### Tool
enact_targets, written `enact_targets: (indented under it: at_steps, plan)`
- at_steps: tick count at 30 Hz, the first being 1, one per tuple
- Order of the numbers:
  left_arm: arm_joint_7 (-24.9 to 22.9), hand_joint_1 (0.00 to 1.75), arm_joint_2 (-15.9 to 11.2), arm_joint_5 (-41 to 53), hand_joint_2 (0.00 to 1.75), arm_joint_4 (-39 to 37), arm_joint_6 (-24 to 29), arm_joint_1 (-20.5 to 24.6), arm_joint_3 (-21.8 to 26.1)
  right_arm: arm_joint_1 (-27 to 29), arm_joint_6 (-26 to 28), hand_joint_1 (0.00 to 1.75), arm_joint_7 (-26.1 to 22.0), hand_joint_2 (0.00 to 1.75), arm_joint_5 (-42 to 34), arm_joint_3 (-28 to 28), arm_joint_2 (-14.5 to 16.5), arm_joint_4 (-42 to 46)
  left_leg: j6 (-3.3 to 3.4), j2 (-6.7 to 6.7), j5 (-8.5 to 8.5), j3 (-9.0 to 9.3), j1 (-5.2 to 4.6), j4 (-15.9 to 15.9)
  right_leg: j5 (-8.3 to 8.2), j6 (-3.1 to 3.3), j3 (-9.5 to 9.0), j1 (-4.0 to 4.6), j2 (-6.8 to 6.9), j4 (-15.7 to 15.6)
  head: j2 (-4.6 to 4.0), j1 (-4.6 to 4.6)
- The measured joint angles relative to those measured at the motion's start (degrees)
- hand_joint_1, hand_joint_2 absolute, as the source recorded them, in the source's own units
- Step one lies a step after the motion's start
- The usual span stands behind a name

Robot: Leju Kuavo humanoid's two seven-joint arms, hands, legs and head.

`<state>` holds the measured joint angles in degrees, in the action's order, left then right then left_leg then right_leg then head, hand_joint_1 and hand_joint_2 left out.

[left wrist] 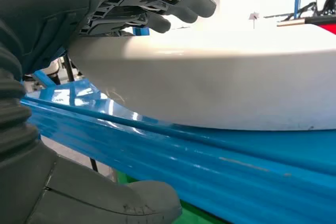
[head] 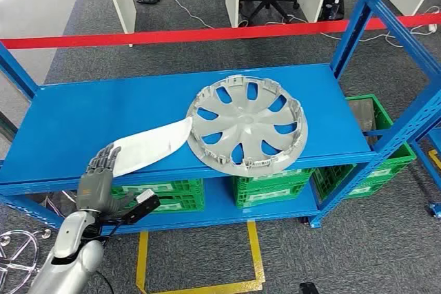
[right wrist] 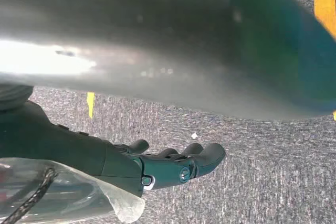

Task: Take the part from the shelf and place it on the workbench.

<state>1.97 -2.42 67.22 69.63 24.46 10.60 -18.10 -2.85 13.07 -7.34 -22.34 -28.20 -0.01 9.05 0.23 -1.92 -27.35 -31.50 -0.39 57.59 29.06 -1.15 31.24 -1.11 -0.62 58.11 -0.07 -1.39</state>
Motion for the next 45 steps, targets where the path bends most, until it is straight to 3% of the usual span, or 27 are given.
enact_targets:
  at_steps: [4, 17, 27, 32, 42, 45]
  plan:
    - [-0.21, 1.75, -0.07, -0.43, 1.75, -0.83, -0.25, 0.35, 0.0, 0.0, -0.15, 0.0, -0.1, 0.0, 0.0, -0.03, -0.08, 0.0, 0.0, 0.0, 0.0, 0.0, 0.0, 0.0, 0.0, 0.0, 0.0, 0.0, 0.0, 0.0, 0.0, -0.01]
    - [-0.22, 1.75, -0.49, -0.77, 1.75, -2.74, -0.11, 1.55, 0.07, -0.04, -0.45, 0.0, -0.2, 0.0, -0.01, -0.44, -0.23, 0.0, 0.0, -0.01, 0.0, 0.0, 0.0, 0.0, 0.0, 0.0, -0.02, 0.0, 0.01, 0.0, 0.0, 0.0]
    - [1.47, 1.75, -0.56, -2.04, 1.75, -2.67, 4.02, 2.65, 0.28, -0.05, -0.44, 0.0, -0.78, 0.0, -0.25, -0.48, -0.32, 0.0, 0.0, 0.0, 0.01, 0.02, 0.0, 0.0, -0.01, 0.0, -0.04, 0.0, 0.0, 0.0, 0.0, 0.01]
    - [3.61, 1.75, -0.55, -2.14, 1.75, 0.89, 8.37, 1.74, 0.31, -0.04, -0.21, 0.0, -1.37, 0.0, -0.41, -0.5, -0.35, 0.0, 0.0, -0.01, 0.01, 0.0, 0.0, 0.0, -0.01, 0.0, -0.01, 0.01, 0.01, 0.0, 0.0, -0.01]
    - [3.76, 1.75, -0.56, -1.79, 1.75, 2.47, 8.81, 1.61, 0.31, -0.07, -0.17, 0.0, -1.48, 0.0, -0.42, -0.5, -0.37, 0.0, 0.0, -0.01, 0.01, 0.0, 0.0, 0.0, -0.01, 0.0, -0.01, 0.01, 0.01, 0.0, 0.0, -0.01]
    - [4.55, 1.75, -0.66, 2.14, 1.75, 9.59, 12.15, 0.96, -0.29, -0.09, 0.03, 0.0, -1.78, 0.0, -0.64, -0.52, -0.38, 0.0, 0.0, 0.0, 0.0, -0.04, 0.0, 0.0, -0.01, 0.0, 0.02, 0.0, 0.0, 0.0, 0.0, 0.0]
